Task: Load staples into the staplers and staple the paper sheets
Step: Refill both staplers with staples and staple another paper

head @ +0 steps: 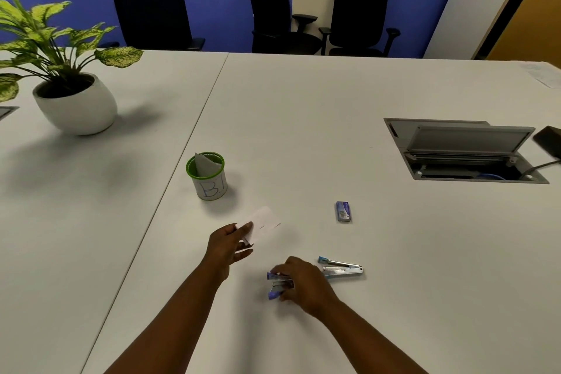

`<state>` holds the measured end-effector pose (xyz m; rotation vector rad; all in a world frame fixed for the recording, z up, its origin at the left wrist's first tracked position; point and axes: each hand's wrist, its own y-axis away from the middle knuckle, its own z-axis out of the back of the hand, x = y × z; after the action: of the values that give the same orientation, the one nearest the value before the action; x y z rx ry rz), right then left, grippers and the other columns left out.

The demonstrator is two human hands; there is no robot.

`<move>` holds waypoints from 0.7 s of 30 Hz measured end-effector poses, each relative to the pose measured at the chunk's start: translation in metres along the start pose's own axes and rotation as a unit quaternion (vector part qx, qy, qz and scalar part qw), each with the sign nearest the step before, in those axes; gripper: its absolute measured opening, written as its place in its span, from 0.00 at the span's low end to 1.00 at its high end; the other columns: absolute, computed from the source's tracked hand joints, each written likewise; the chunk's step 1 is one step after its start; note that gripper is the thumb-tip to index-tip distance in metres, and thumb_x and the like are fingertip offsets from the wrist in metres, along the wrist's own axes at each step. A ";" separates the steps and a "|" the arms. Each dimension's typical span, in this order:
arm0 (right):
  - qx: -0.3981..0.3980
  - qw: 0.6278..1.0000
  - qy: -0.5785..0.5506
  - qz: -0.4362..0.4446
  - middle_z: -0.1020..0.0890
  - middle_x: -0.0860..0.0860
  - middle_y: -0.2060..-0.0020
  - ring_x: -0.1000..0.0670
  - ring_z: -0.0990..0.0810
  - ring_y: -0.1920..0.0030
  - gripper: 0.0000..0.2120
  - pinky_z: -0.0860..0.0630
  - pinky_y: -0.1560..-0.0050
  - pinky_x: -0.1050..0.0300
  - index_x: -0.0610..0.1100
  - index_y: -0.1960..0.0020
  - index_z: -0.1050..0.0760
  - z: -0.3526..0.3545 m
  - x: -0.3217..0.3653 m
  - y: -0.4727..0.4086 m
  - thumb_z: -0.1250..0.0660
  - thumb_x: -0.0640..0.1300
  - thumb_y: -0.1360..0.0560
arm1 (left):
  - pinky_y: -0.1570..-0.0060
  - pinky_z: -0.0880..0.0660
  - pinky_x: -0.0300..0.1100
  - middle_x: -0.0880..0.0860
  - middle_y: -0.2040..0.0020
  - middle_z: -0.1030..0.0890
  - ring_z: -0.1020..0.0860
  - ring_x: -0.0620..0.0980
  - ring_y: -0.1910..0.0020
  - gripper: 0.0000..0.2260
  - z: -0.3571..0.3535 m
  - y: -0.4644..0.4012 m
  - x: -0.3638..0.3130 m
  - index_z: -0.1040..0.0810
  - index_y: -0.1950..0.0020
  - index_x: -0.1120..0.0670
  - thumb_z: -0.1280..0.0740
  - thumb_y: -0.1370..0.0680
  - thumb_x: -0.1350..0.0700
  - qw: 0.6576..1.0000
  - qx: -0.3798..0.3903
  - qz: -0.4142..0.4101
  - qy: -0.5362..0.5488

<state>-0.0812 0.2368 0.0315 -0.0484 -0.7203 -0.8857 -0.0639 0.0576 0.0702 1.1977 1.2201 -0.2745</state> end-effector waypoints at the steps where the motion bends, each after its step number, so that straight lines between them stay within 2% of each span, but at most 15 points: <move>1: 0.004 1.000 0.026 0.006 0.23 0.48 0.44 0.48 0.25 0.44 0.21 0.30 0.46 0.58 0.50 0.36 0.27 -0.004 0.000 -0.001 0.31 0.45 0.29 | 0.75 0.22 0.35 0.55 0.61 0.21 0.22 0.52 0.65 0.06 0.001 0.000 0.000 0.25 0.60 0.58 0.31 0.26 0.58 1.000 0.001 0.001 -0.001; 6: 0.034 0.997 0.072 0.000 0.26 0.46 0.42 0.47 0.28 0.41 0.22 0.31 0.42 0.58 0.49 0.33 0.31 -0.015 -0.005 -0.007 0.34 0.44 0.26 | 0.74 0.22 0.35 0.55 0.61 0.21 0.22 0.51 0.64 0.06 0.003 -0.004 0.000 0.25 0.60 0.58 0.31 0.26 0.58 1.000 -0.002 0.006 -0.005; 15: 0.048 0.998 0.035 -0.010 0.28 0.47 0.38 0.48 0.29 0.38 0.26 0.33 0.38 0.60 0.48 0.31 0.34 -0.019 -0.005 -0.010 0.33 0.41 0.27 | 0.72 0.21 0.37 0.55 0.60 0.21 0.22 0.53 0.61 0.05 0.004 -0.008 0.002 0.24 0.57 0.58 0.30 0.27 0.59 1.000 0.004 -0.002 -0.021; 17: 0.025 0.999 -0.026 -0.019 0.28 0.49 0.38 0.50 0.29 0.38 0.26 0.32 0.37 0.62 0.48 0.31 0.33 -0.013 -0.004 -0.009 0.32 0.39 0.28 | 0.66 0.22 0.39 0.55 0.58 0.20 0.22 0.53 0.56 0.04 0.005 -0.009 0.004 0.22 0.54 0.58 0.30 0.27 0.62 0.998 0.017 -0.025 -0.046; 18: -0.011 0.996 -0.080 -0.036 0.26 0.48 0.39 0.51 0.27 0.39 0.25 0.31 0.39 0.63 0.47 0.33 0.31 -0.008 -0.003 -0.009 0.33 0.37 0.28 | 0.62 0.23 0.39 0.55 0.57 0.20 0.22 0.53 0.55 0.05 0.006 -0.010 0.004 0.21 0.52 0.58 0.30 0.27 0.63 0.997 0.026 -0.037 -0.054; 19: -0.057 0.986 -0.145 -0.061 0.24 0.47 0.41 0.52 0.25 0.42 0.22 0.30 0.41 0.65 0.46 0.35 0.28 -0.003 0.000 -0.009 0.34 0.35 0.28 | 0.58 0.24 0.40 0.55 0.57 0.19 0.22 0.52 0.55 0.06 0.007 -0.010 0.003 0.20 0.53 0.59 0.31 0.27 0.65 0.996 0.039 -0.048 -0.060; 21: -0.126 0.939 -0.290 -0.137 0.19 0.46 0.48 0.52 0.22 0.51 0.17 0.27 0.47 0.65 0.43 0.41 0.23 0.009 0.006 -0.011 0.35 0.32 0.28 | 0.54 0.24 0.40 0.55 0.54 0.18 0.21 0.52 0.53 0.07 0.007 -0.009 0.002 0.19 0.58 0.58 0.33 0.28 0.69 0.993 0.067 -0.069 -0.068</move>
<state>-0.0914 0.2290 0.0392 -0.4639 -1.1772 -1.2481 -0.0657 0.0491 0.0622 1.1898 1.1824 -0.5397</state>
